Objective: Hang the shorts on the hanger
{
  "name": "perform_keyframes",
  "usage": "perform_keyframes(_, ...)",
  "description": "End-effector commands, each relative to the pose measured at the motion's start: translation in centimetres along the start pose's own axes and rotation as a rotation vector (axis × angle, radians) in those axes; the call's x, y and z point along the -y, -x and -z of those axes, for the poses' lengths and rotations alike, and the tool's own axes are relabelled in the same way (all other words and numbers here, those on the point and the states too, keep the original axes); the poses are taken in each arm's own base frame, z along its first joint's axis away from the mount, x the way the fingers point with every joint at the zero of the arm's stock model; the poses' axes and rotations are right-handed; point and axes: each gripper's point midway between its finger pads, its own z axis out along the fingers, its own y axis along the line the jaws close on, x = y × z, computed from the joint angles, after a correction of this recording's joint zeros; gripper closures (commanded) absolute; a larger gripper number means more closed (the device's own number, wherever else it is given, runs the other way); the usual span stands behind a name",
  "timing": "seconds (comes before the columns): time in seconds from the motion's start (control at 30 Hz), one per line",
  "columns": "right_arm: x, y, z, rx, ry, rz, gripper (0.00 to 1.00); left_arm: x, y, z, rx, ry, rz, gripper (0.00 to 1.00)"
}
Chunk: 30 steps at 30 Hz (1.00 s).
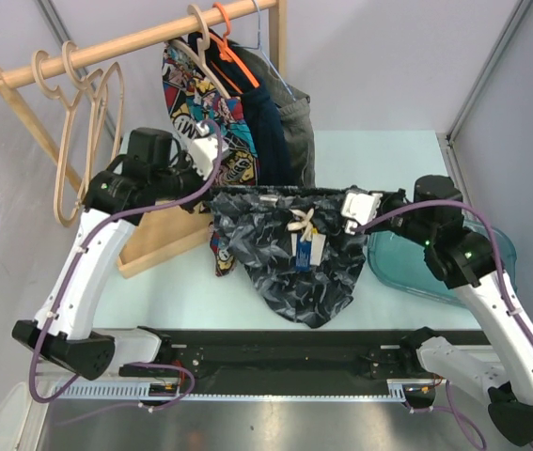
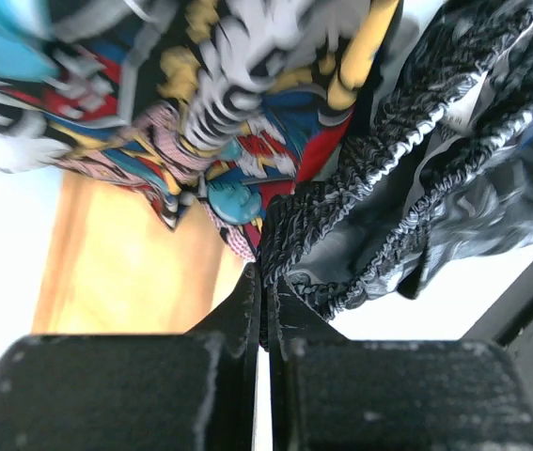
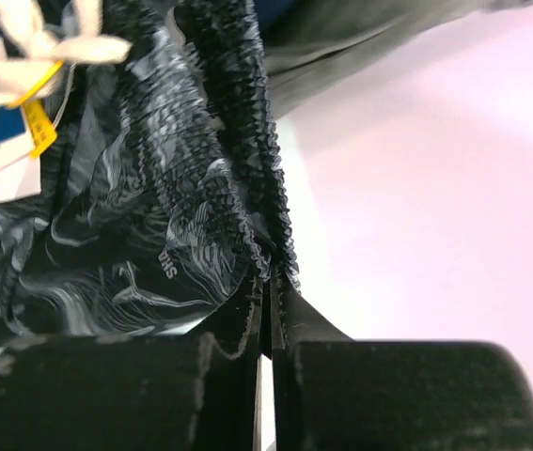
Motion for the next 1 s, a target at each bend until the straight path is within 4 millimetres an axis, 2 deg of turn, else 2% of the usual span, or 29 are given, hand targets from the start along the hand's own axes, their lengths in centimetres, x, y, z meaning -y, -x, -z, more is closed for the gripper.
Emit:
perform_keyframes(0.0, 6.7, 2.9, 2.8, 0.053, -0.232, 0.019, 1.0, -1.9, 4.5, 5.4, 0.156, 0.149, 0.008, 0.99)
perform_keyframes(0.07, 8.6, 4.5, 3.5, 0.092, -0.283, 0.028, 1.0, -2.4, 5.8, 6.9, 0.193, 0.189, 0.019, 1.0)
perform_keyframes(0.1, 9.6, 5.3, 3.9, 0.117, -0.317, 0.037, 1.0, -2.6, 7.4, 8.8, 0.245, 0.21, 0.006, 1.0)
perform_keyframes(0.17, 11.3, 7.1, 5.1, 0.163, -0.367, 0.05, 1.0, -2.5, 8.5, 10.3, 0.277, 0.22, -0.003, 1.0)
perform_keyframes(0.2, 12.0, 7.9, 5.5, 0.182, -0.388, 0.055, 1.0, -2.2, 9.8, 12.0, 0.329, 0.227, -0.019, 1.0)
perform_keyframes(0.23, 12.2, 8.7, 5.8, 0.203, -0.394, 0.062, 1.0, -1.9, 10.4, 12.8, 0.356, 0.223, -0.03, 1.0)
perform_keyframes(0.27, 13.1, 9.9, 6.8, 0.229, -0.417, 0.071, 1.0, -1.7, 10.8, 13.5, 0.373, 0.219, -0.047, 1.0)
perform_keyframes(0.33, 13.1, 10.7, 7.2, 0.231, -0.401, 0.066, 1.0, -0.8, 12.0, 15.6, 0.417, 0.199, -0.074, 1.0)
perform_keyframes(0.37, 13.1, 11.8, 8.1, 0.243, -0.392, 0.063, 1.0, -0.8, 12.2, 15.6, 0.414, 0.191, -0.08, 1.0)
perform_keyframes(0.4, 13.0, 12.1, 8.2, 0.241, -0.382, 0.056, 1.0, -0.5, 12.3, 16.5, 0.42, 0.194, -0.079, 1.0)
perform_keyframes(0.47, 12.6, 13.0, 9.0, 0.238, -0.364, 0.048, 1.0, -0.4, 12.1, 16.8, 0.414, 0.195, -0.076, 1.0)
perform_keyframes(0.57, 11.7, 12.4, 8.6, 0.16, -0.351, 0.023, 1.0, -0.2, 10.6, 16.4, 0.369, 0.197, -0.063, 1.0)
perform_keyframes(0.6, 11.1, 11.8, 8.0, 0.128, -0.34, -0.002, 1.0, -0.2, 9.4, 15.0, 0.321, 0.181, -0.044, 1.0)
perform_keyframes(0.67, 9.9, 10.3, 7.1, 0.045, -0.322, -0.05, 1.0, -0.6, 7.8, 13.5, 0.254, 0.187, -0.012, 1.0)
perform_keyframes(0.73, 7.2, 9.8, 5.5, 0.015, -0.258, -0.105, 1.0, -0.4, 5.6, 11.1, 0.168, 0.151, 0.008, 0.97)
perform_keyframes(0.77, 6.0, 9.2, 5.1, -0.013, -0.225, -0.111, 1.0, -0.2, 4.0, 9.3, 0.113, 0.121, 0.021, 0.95)
perform_keyframes(0.8, 4.4, 8.4, 4.2, -0.03, -0.186, -0.136, 1.0, 0.0, 3.3, 8.5, 0.089, 0.107, 0.026, 0.94)
perform_keyframes(0.83, 3.7, 8.2, 3.8, -0.034, -0.167, -0.153, 1.0, 0.3, 2.9, 7.6, 0.08, 0.081, 0.034, 0.92)
perform_keyframes(0.87, 2.5, 8.0, 3.3, -0.041, -0.12, -0.169, 1.0, 0.5, 1.9, 6.1, 0.056, 0.054, 0.043, 0.91)
perform_keyframes(0.97, -1.5, 7.5, 1.1, -0.079, 0.014, -0.254, 1.0, 0.9, 0.6, 2.8, 0.028, -0.002, 0.068, 0.92)
